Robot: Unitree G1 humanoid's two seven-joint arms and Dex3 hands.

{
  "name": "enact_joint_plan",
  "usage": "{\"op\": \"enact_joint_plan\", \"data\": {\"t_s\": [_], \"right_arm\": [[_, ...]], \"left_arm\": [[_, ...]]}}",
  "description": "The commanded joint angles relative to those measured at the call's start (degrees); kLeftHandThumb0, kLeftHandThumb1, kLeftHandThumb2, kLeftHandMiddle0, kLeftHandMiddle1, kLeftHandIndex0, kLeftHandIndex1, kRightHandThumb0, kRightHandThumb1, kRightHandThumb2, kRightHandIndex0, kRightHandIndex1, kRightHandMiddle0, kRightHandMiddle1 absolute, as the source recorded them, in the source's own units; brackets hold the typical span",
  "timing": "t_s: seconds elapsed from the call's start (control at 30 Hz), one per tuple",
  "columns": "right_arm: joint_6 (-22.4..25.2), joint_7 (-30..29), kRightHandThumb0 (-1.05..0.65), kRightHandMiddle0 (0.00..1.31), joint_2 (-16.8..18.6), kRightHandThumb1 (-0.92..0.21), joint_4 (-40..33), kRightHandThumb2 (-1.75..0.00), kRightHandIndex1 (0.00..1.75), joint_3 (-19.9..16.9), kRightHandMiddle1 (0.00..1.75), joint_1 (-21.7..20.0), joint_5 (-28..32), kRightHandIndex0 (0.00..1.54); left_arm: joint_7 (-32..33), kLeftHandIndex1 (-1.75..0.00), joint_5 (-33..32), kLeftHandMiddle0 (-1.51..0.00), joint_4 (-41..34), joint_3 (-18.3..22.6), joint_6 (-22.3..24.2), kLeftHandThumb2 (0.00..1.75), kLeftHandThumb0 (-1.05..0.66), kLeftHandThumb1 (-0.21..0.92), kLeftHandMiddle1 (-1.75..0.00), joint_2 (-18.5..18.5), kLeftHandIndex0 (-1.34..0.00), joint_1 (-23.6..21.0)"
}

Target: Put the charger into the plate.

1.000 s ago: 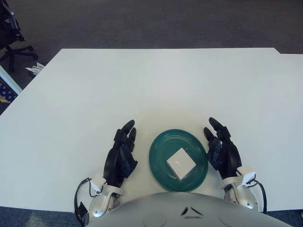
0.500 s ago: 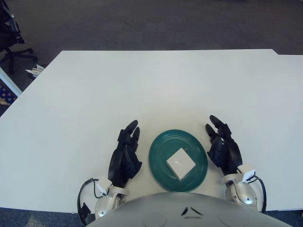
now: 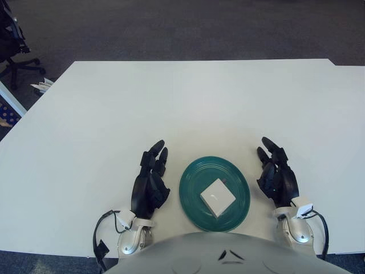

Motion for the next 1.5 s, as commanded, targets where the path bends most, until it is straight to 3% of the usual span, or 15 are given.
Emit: {"op": "enact_joint_plan", "data": {"t_s": [0.0,0.33,0.63,0.93,1.13,1.47], "right_arm": [[3.1,-0.5,-0.89,0.00,0.9,-0.92,4.0,-0.91,0.03,-0.7,0.71,1.4,0.7,0.32],[5.6,-1.8,-0.90,0.01,1.4,-0.92,4.0,-0.90,0.03,-1.0,0.74,0.9,-0.3,0.35],[5.5,-1.7,-0.91,0.02,1.1,-0.92,4.5,-0.91,0.02,-0.7,0.76,1.0,-1.1,0.36],[4.9,-1.1,-0.90,0.02,1.1,-0.92,4.6,-0.91,0.01,-0.1,0.77,1.0,-1.4,0.35],[5.4,-0.9,-0.88,0.03,1.2,-0.92,4.3,-0.91,0.01,0.3,0.78,1.0,-1.2,0.34],[5.8,-0.5,-0.87,0.02,1.3,-0.92,3.9,-0.92,0.00,0.9,0.77,1.0,-0.9,0.32]], "left_arm": [[0.5,-0.79,1.0,-0.31,3.7,0.2,2.1,0.95,-0.96,0.92,0.00,0.2,0.00,0.6],[1.7,-0.74,3.2,-0.27,1.1,-2.1,5.4,0.97,-0.95,0.92,0.00,-0.9,0.00,2.2],[2.2,-0.70,4.2,-0.26,0.3,-1.5,4.6,0.97,-0.94,0.92,0.00,-0.3,0.00,1.2],[2.4,-0.73,2.7,-0.28,-1.4,-2.9,7.4,0.97,-0.92,0.92,-0.01,-1.3,0.00,2.9],[3.1,-0.74,4.0,-0.29,-1.9,-2.8,5.8,0.97,-0.91,0.92,-0.01,-1.3,0.00,3.1],[3.5,-0.83,1.4,-0.31,-2.8,-1.8,7.7,0.92,-0.92,0.92,-0.01,-2.0,0.00,2.7]]}}
